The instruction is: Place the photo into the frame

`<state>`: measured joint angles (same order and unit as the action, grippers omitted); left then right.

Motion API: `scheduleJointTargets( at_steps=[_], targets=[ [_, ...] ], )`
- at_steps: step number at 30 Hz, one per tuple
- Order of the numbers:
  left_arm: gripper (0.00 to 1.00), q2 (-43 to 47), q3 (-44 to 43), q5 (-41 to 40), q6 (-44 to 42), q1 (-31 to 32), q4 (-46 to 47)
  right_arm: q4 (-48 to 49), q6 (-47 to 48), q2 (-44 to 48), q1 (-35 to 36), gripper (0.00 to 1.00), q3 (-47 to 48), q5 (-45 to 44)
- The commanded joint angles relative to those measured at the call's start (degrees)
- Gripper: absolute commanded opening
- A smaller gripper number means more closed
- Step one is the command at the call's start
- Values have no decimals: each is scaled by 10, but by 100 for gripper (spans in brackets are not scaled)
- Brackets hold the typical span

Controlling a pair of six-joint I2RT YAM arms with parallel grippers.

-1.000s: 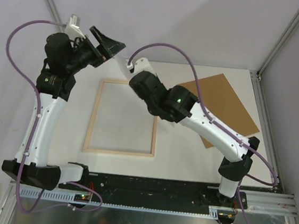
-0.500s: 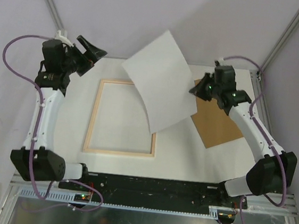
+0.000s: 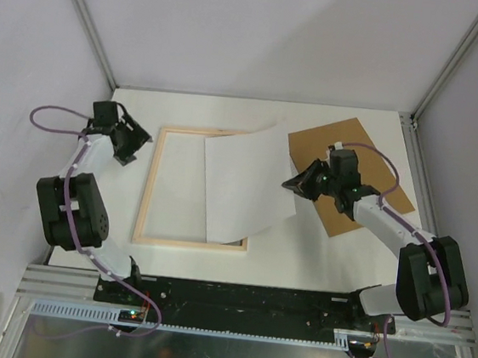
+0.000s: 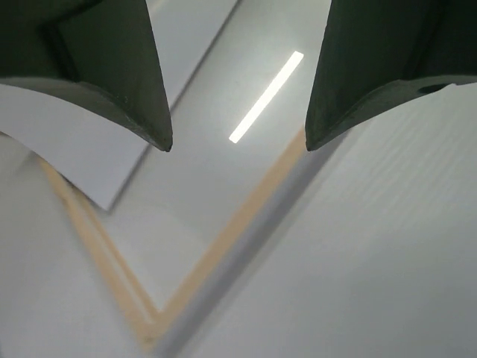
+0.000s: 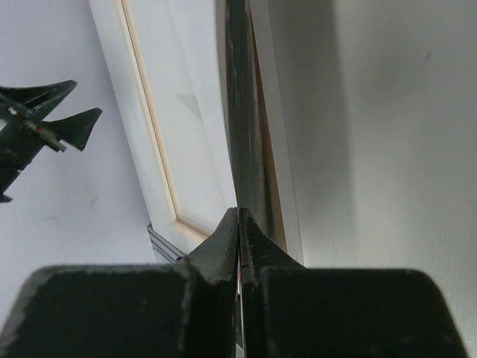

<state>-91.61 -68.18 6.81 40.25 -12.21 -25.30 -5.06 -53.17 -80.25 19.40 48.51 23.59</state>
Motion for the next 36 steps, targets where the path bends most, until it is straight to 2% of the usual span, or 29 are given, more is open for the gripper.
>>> scheduleJointTargets(
  at_steps=[1,6,10,15,19,24,36],
  targets=[
    [72,-18,22,-75,12,-31,5,84,-34,20,31,0,-33,-6],
    [45,-42,49,-110,18,-41,5,128,-67,28,69,0,-75,-50],
    [25,-64,71,-107,18,-41,5,155,-85,24,100,0,-91,-84],
    [9,-78,97,-98,23,-31,8,196,-104,15,114,0,-107,-110],
    [3,-75,111,-96,26,-16,11,210,-103,17,90,0,-114,-119],
    [0,-71,121,-91,27,2,12,219,-84,24,52,0,-115,-105],
    [0,-72,120,-74,45,76,14,264,-67,-45,58,0,-113,-54]
  ],
)
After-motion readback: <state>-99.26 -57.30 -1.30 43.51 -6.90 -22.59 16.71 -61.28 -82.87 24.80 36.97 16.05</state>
